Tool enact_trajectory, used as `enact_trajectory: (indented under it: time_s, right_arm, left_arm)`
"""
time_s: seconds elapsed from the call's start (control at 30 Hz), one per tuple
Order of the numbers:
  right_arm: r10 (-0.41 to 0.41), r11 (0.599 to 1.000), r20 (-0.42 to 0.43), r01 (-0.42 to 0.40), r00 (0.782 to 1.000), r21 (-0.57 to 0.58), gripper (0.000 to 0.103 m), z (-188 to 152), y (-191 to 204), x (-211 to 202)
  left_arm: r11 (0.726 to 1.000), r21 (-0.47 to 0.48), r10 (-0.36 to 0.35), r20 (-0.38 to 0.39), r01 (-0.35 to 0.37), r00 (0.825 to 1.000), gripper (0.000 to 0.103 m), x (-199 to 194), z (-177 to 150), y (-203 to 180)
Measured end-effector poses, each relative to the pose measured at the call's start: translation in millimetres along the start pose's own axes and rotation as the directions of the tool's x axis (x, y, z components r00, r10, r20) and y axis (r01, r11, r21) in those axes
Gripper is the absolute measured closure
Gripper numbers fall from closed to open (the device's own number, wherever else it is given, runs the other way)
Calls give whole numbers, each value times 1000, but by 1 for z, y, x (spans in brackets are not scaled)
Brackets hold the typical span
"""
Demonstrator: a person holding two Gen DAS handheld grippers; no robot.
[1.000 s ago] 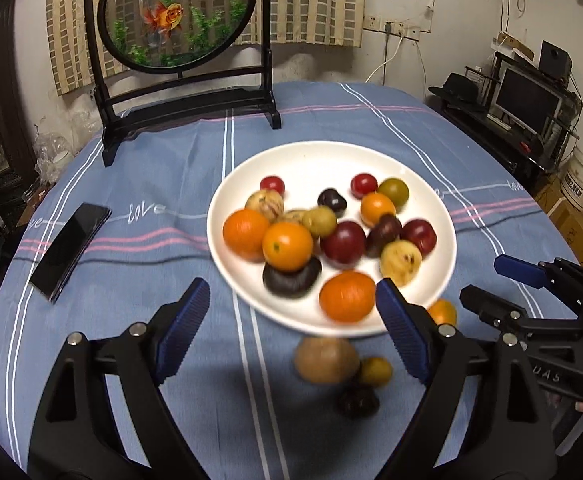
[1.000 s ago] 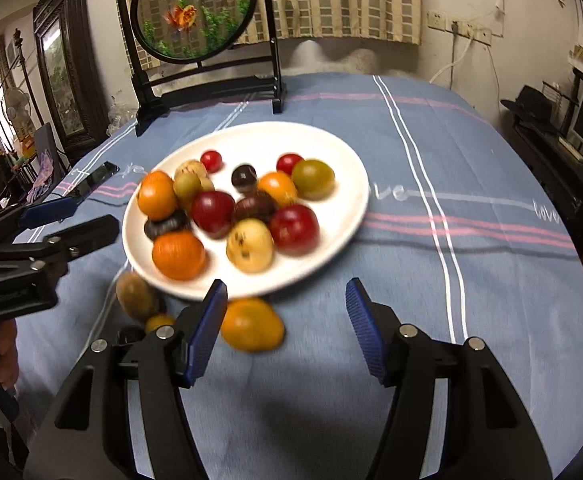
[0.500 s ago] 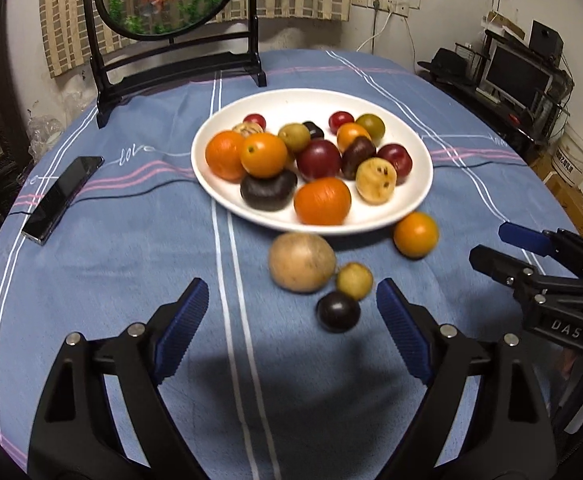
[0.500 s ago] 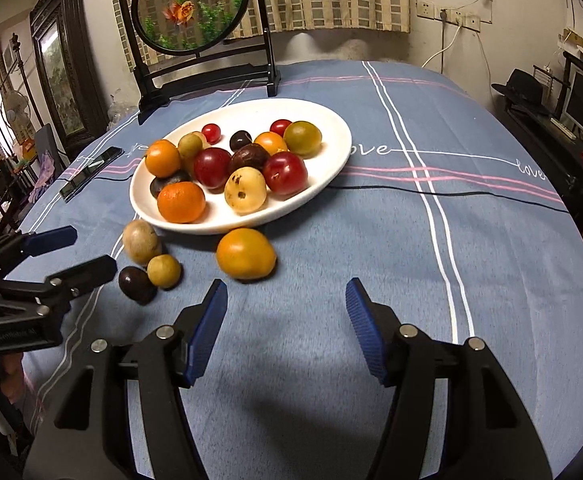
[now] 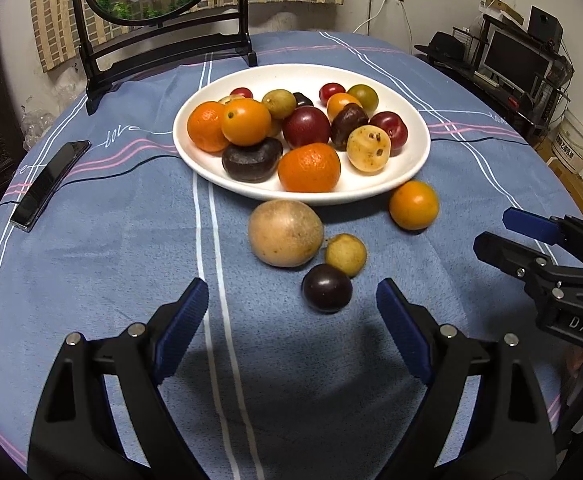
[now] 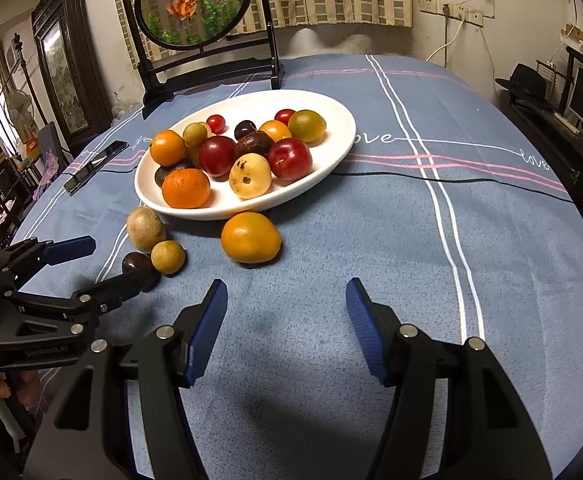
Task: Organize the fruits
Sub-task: 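Grasp a dark purple plum with the left tool while the right tool grasps a small yellow fruit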
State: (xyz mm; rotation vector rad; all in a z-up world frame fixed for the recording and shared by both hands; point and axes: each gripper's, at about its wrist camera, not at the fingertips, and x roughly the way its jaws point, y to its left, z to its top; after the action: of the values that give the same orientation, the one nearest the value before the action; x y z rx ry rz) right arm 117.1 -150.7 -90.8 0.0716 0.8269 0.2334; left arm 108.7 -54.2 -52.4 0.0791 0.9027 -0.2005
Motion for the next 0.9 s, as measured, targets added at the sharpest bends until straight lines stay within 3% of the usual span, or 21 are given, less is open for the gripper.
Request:
enact_trajectory:
  time_s: [0.13,0.27,0.33,0.43,0.9]
  right_arm:
    - [4,1000,-3,-4,1000,-1,41,-1,2,1]
    - [5,1000,-6,-5,1000,-2,41,-1,3,2]
    - [5,1000,-8,-5,1000,-3,41,-1,4,3]
    - [5,1000,-12,-5,1000,-4,41,-2,5,3]
    - [36,997,-42,-38,998,-63,41,-3,31,10]
  left_arm:
    - [1000,12,-7,-9,7,1000,20,4,-2,-2]
    - [999,5,-51,-63,52,997,57,15,-4,-3]
    - [998,5,-60,-64,61,996,59,19,-4,-4]
    - [996,23,-82,-54,83,995,75,17,-5,-8]
    - [997,-20,-71,-33,71,997,75,2,-10,19]
